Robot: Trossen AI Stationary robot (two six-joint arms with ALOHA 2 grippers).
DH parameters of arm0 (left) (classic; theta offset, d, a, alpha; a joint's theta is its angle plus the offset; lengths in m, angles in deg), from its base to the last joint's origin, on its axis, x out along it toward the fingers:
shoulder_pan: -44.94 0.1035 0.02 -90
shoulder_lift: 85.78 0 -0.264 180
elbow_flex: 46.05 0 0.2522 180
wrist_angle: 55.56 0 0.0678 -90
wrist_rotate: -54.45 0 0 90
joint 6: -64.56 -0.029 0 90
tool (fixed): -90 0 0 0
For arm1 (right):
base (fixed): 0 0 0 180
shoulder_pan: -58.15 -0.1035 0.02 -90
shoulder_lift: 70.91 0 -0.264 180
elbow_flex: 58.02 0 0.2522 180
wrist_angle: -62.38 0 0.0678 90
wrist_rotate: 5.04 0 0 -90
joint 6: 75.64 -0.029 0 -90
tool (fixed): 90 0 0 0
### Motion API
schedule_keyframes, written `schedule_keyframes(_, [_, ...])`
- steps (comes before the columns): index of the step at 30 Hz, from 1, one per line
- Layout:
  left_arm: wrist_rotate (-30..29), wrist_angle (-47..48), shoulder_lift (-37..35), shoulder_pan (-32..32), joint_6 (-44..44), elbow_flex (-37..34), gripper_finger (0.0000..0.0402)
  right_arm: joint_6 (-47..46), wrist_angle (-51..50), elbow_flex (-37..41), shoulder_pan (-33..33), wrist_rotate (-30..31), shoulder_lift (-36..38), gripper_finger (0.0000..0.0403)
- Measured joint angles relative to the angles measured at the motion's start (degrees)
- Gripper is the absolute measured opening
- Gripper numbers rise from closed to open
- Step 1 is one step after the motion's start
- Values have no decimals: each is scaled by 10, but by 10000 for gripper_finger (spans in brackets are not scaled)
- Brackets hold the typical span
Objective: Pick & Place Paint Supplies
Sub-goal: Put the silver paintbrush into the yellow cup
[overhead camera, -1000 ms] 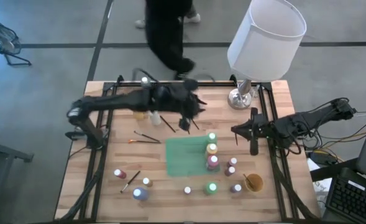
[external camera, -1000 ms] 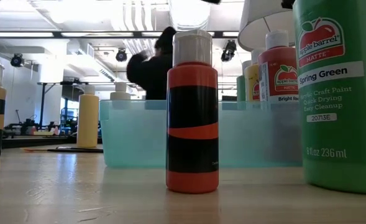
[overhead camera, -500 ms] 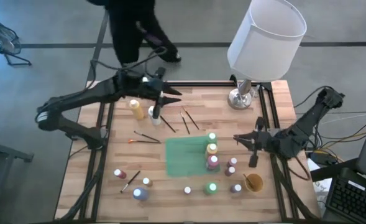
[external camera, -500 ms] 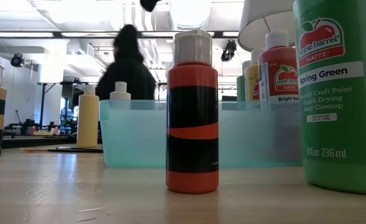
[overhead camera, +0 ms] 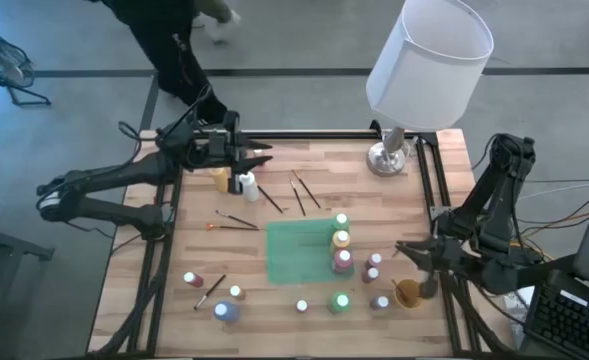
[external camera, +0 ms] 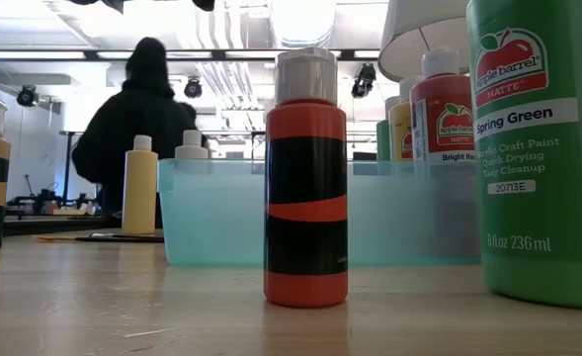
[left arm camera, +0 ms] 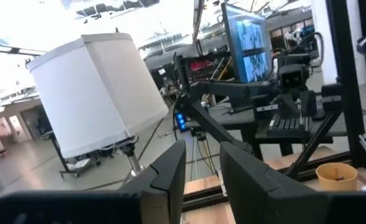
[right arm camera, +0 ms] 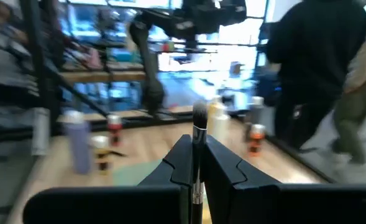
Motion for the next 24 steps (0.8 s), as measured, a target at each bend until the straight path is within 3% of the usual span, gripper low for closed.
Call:
schedule_keyframes(12, [0, 2, -3, 0, 20, -15, 106, -42, 12, -22, -135, 31, -28, 11])
schedule_keyframes(24, [0, 9, -2, -1, 21, -15, 106, -45, 59, -22, -169, 37, -93, 12])
